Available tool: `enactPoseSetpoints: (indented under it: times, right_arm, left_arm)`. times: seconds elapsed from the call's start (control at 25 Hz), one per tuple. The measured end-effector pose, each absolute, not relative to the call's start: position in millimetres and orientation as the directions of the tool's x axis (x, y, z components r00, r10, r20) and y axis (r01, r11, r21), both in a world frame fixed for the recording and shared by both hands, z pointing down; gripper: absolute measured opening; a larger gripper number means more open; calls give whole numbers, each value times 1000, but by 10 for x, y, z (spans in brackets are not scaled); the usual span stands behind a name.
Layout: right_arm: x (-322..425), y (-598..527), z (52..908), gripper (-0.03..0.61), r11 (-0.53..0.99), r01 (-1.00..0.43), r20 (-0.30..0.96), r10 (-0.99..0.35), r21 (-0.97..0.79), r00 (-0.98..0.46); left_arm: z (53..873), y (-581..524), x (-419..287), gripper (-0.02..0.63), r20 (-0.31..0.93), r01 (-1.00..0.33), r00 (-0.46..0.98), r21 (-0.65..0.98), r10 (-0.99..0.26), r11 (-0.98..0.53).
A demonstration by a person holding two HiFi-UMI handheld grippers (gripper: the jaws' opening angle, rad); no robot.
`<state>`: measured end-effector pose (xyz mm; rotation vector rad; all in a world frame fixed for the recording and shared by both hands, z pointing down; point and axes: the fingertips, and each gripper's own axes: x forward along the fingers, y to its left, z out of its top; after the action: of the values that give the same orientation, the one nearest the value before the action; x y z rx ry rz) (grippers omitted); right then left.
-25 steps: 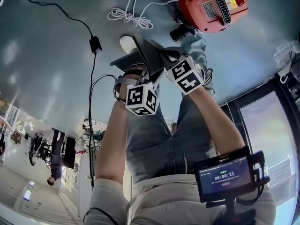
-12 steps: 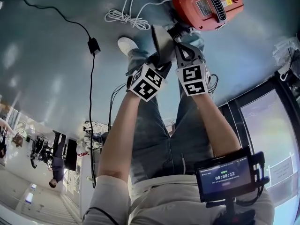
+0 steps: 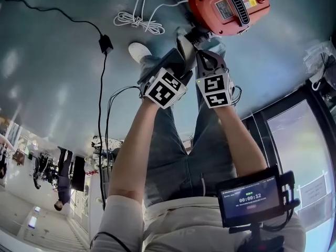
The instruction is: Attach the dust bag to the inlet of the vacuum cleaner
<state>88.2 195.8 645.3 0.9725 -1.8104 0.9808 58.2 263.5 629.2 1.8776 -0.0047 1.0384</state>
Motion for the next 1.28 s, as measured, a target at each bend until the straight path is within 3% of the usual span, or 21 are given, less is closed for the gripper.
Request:
enactPoseSetpoints:
  times: [0.12, 0.24, 0.44, 0.64, 0.76, 1.08, 1.2, 1.28]
  right_arm:
    - [896, 1905, 6459, 12, 381, -893, 908, -237, -241, -346]
    - [900, 1925, 6463, 12, 384, -890, 905, -237, -246, -353]
    - [889, 1922, 6449, 12, 413, -876, 890, -260, -248, -375]
    - [891, 1921, 6432, 12, 467, -860, 861, -332, -205, -385]
    - [919, 1964, 6479, 12, 506, -842, 858, -333, -186, -390]
    - [926, 2006, 6566, 12, 597, -775, 864, -261, -206, -431]
    - [854, 2090, 6529, 12, 640, -744, 858, -258, -192, -443]
    - [760, 2182, 6554, 12, 666, -716, 862, -219, -210, -457]
  left_arm:
    - [6186, 2563, 353, 20, 573, -445, 745, 809, 342, -385]
    - [6093, 2373, -109, 62, 491, -457, 836, 870, 244, -184]
    - [6253, 1779, -709, 65, 546, -542, 834, 838, 78, -67]
    - [6959, 1754, -226, 64, 591, -593, 777, 803, 216, -63]
    - [7244, 1803, 207, 64, 537, -545, 818, 838, 207, -21]
    - [6975, 1658, 365, 5, 593, -471, 792, 745, 145, -472]
    - [6919, 1628, 379, 5, 614, -435, 775, 691, 151, -578]
    - [7007, 1603, 382, 5, 620, -441, 767, 697, 166, -566]
